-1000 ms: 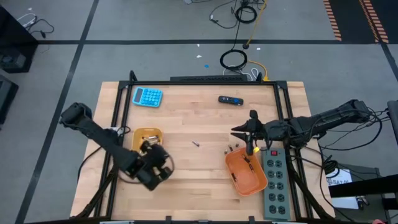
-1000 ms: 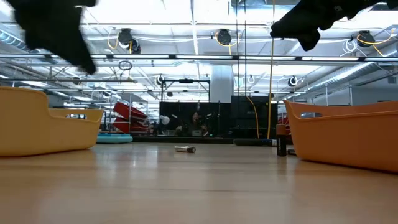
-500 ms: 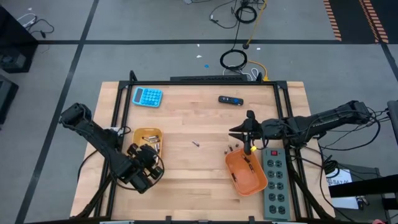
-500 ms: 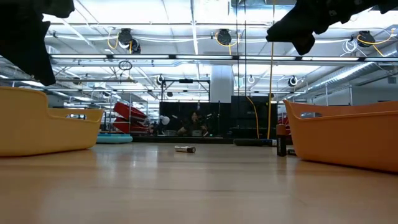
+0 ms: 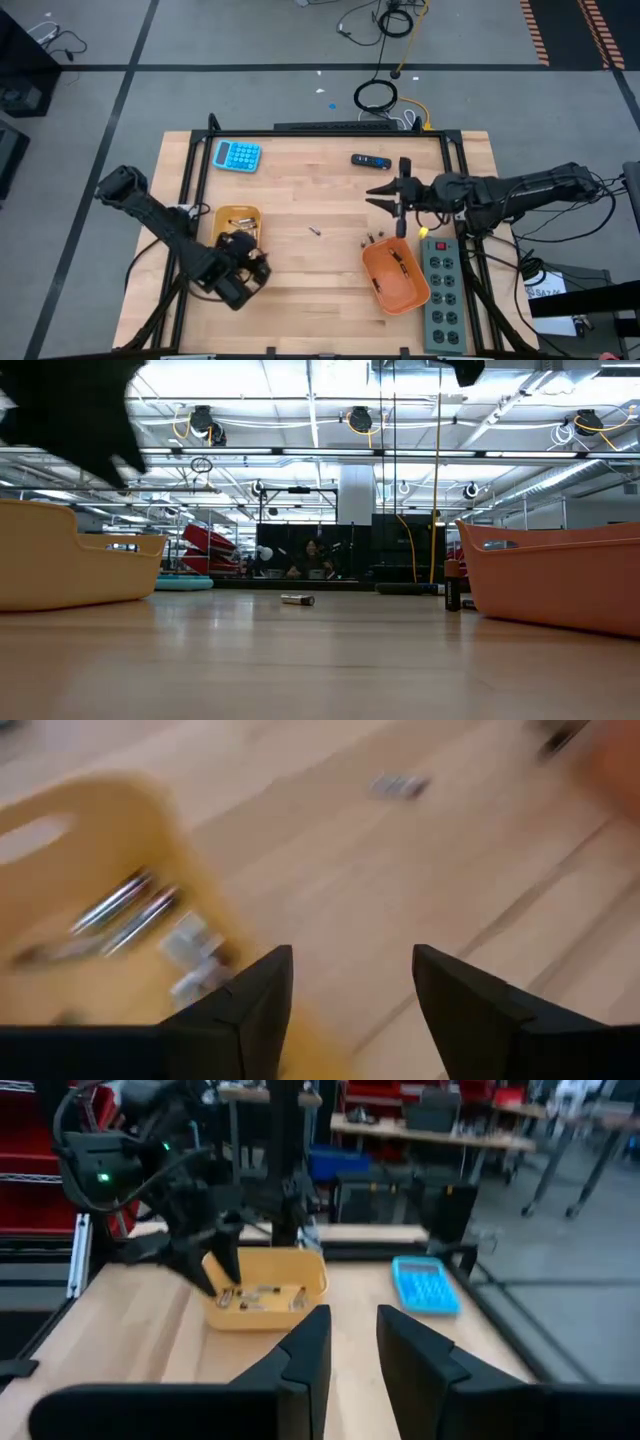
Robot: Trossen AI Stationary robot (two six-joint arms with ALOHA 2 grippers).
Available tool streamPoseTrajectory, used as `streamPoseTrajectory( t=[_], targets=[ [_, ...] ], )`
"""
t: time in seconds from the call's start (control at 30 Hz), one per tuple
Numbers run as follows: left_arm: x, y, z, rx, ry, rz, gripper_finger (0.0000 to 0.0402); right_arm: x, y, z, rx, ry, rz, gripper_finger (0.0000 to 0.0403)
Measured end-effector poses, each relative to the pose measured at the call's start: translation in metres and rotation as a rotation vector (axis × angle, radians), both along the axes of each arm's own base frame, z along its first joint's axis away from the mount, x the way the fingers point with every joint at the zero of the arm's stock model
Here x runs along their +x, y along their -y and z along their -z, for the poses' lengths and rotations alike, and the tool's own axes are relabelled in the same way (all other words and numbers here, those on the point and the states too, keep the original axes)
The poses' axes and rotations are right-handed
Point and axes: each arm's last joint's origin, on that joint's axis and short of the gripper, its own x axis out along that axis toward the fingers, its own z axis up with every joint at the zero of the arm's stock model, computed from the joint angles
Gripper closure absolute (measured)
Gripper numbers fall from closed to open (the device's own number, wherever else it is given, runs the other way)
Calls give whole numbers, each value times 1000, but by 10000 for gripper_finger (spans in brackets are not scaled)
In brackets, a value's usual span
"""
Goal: Sort batteries
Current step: Put the silver battery into the yellow bin
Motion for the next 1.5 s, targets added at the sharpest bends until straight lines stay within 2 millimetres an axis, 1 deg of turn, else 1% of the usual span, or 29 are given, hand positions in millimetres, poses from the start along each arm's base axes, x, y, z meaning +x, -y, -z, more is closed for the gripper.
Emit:
streamPoseTrajectory(
  t=[0.1,0.3,0.4,0.5,0.7,0.83,0.97,1.03,1.1,1.23,1.33,1.5],
  targets=[
    [23,-6,1,14,85,20,185,0,0,-7,-63,22,-11,328],
    [74,-28,19,76,121,74,184,-1,-1,-17,-146,92,-27,328],
    [93,-41,27,105,113,112,183,-7,-4,-26,-140,162,-64,328],
    [105,-54,35,133,84,145,183,-14,-7,-31,-158,184,-70,328],
    [120,-75,46,182,27,191,183,-16,-7,-31,-175,178,-51,328],
    [131,-85,56,158,13,259,183,-15,-7,-31,-168,174,-53,328],
    [142,-96,63,191,1,343,183,-15,-7,-29,-164,158,-57,328],
    [146,-103,66,207,-13,390,183,-15,-7,-27,-124,141,-56,328],
    [147,-111,69,209,-42,440,183,-16,-8,-23,-57,114,-53,328],
    [148,-122,74,137,-83,561,183,-17,-8,-11,68,5,-39,328],
    [148,-125,74,159,-114,635,183,-19,-12,-5,108,-49,-37,328],
    [142,-123,77,153,-203,849,183,-23,-22,0,134,-91,-10,328]
  ],
)
